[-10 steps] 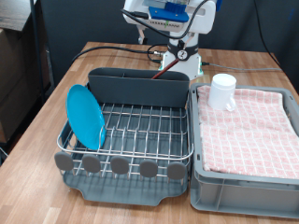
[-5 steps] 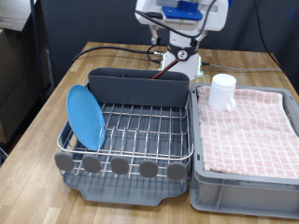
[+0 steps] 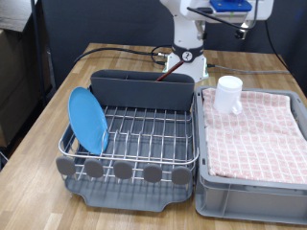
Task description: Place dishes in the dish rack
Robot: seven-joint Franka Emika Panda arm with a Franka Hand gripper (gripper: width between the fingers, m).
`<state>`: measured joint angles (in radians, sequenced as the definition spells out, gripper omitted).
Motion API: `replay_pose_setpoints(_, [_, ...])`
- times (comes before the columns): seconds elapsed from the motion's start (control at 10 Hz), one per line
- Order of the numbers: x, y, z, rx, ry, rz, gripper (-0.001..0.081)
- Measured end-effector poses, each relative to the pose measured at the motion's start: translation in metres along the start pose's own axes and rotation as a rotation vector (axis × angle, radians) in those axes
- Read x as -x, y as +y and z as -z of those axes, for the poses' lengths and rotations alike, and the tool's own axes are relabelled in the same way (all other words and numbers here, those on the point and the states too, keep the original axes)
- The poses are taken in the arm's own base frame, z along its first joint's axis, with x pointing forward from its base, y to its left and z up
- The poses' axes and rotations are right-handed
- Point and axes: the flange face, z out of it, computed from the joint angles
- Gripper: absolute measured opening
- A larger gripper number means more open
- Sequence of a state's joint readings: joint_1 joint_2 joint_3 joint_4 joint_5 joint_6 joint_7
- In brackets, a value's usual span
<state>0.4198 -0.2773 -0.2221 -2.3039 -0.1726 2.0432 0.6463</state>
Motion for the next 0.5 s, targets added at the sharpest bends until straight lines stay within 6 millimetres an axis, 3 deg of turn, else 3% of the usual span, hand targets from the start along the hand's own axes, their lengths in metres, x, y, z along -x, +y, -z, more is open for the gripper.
replay_pose_setpoints(0.2, [0.011,-0.019,0.009,-0.001,0.000,-0.005,0.0803])
replay_pose_setpoints(0.5, [0.019,-0.031,0.013,-0.006,0.004,-0.001,0.0803])
